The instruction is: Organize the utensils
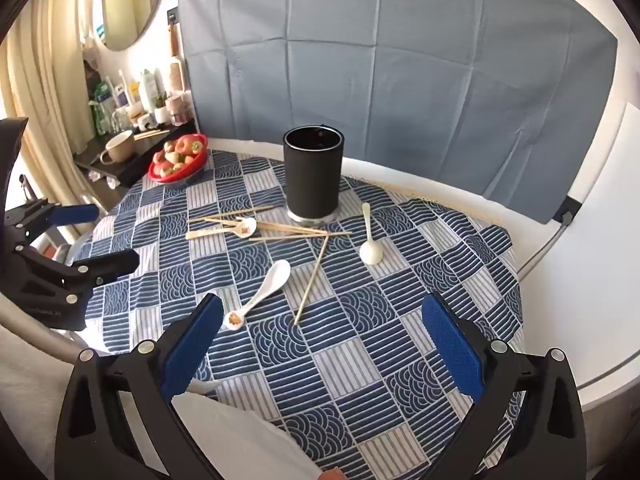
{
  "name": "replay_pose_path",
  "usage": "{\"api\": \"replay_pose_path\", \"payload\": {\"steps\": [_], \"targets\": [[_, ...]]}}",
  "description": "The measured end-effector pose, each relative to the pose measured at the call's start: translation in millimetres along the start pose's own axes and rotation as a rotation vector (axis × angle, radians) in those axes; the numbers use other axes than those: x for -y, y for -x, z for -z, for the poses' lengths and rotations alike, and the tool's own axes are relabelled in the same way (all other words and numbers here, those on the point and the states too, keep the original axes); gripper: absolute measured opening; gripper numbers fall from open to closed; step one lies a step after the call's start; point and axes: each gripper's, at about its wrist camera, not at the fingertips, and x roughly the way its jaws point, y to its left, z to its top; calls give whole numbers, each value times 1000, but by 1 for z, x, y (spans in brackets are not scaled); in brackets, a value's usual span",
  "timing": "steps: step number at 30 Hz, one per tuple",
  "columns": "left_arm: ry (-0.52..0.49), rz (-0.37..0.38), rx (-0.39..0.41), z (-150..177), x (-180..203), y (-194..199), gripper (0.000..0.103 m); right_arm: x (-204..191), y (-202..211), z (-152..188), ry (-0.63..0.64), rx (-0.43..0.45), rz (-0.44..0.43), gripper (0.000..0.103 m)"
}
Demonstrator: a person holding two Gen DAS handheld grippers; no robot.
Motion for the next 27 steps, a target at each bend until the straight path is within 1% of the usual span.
{"api": "replay_pose_path", "payload": {"steps": [13, 18, 27], "targets": [[3, 2, -1, -2, 1, 3, 97, -7, 1, 0, 13, 3, 3, 95], [2, 20, -17, 1, 0, -1, 97, -5, -3, 1, 22, -6, -18, 95], [-2, 20, -30, 2, 1, -2, 97, -6, -4, 1, 31, -5, -23, 95]]}}
